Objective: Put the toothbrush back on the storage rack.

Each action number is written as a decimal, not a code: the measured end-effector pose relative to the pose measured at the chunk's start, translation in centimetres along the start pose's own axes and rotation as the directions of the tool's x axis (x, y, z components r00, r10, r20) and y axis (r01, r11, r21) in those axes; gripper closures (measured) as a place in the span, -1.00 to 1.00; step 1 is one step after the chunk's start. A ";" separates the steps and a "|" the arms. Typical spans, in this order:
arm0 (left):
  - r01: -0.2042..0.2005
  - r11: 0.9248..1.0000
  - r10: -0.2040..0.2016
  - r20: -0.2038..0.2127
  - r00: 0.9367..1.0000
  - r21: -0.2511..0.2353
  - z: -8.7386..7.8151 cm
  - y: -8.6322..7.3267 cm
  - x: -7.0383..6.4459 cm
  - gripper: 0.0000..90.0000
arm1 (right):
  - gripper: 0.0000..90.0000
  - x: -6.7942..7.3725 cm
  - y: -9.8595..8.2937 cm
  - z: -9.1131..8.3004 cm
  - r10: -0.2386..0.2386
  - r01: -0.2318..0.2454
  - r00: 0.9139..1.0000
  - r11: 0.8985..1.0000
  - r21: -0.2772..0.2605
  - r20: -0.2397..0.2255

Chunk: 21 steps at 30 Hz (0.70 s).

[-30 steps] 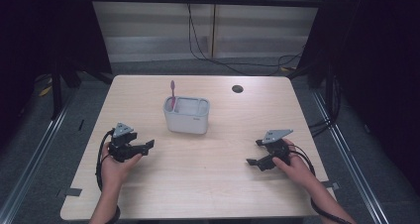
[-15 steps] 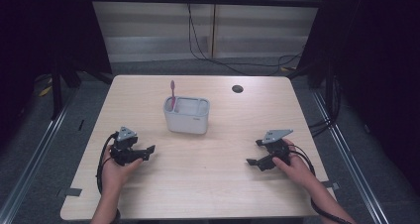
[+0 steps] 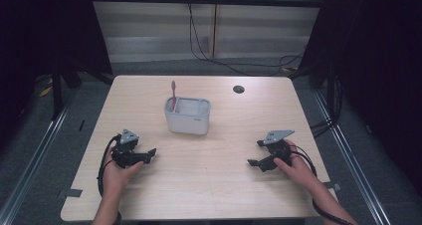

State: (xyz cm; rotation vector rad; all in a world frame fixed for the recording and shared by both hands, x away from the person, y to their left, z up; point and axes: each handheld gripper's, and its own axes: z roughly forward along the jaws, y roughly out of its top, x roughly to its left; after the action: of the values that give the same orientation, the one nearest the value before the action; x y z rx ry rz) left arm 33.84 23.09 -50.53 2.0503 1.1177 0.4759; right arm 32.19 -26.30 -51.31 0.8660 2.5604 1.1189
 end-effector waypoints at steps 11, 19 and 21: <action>-0.020 0.999 0.020 0.000 1.000 0.034 0.4 -0.2 -0.2 -0.62 | -0.72 0.0 0.0 -0.1 0.002 -0.002 1.000 1.000 0.000 0.001; -0.022 0.999 0.022 0.001 1.000 0.038 0.4 -0.2 -0.2 -0.64 | -0.72 0.0 0.0 -0.1 0.003 -0.003 1.000 1.000 0.001 0.001; -0.022 0.999 0.022 0.003 1.000 0.043 0.4 -0.2 -0.2 -0.64 | -0.72 0.0 0.0 -0.1 0.002 -0.002 1.000 1.000 0.000 0.001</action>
State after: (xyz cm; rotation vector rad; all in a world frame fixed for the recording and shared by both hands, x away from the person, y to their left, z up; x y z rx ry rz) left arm 33.86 22.85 -50.95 2.1019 1.1138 0.4640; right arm 32.12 -26.35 -51.30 0.8692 2.5596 1.1183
